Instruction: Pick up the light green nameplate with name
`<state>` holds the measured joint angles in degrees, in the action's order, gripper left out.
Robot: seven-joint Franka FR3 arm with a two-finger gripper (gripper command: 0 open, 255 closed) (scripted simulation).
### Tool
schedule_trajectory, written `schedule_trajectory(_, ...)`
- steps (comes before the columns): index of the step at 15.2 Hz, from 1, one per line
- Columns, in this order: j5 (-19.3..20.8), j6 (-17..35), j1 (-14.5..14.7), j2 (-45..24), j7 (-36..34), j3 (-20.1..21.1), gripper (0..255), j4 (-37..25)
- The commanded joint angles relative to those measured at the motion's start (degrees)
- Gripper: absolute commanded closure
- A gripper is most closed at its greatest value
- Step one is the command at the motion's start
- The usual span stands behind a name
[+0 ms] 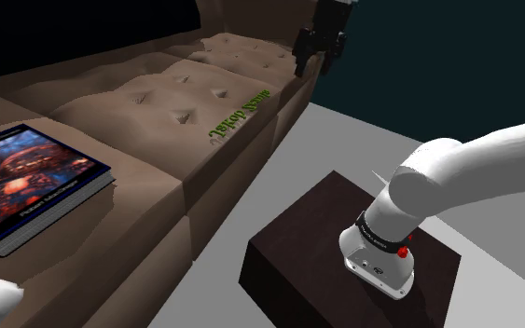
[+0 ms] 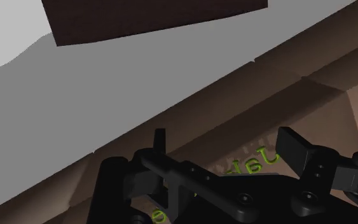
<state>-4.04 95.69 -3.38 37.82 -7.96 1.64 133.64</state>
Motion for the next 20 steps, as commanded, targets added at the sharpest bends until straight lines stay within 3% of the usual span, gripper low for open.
schedule_trajectory(1,-0.7,3.5,-0.8,-3.0,-4.3,1.5,0,0.2)
schedule_trajectory(11,0.0,18.0,-5.4,-23.0,-23.6,6.2,0,-6.0)
schedule_trajectory(20,4.0,25.9,-7.9,-41.6,-40.5,6.1,0,-16.9)
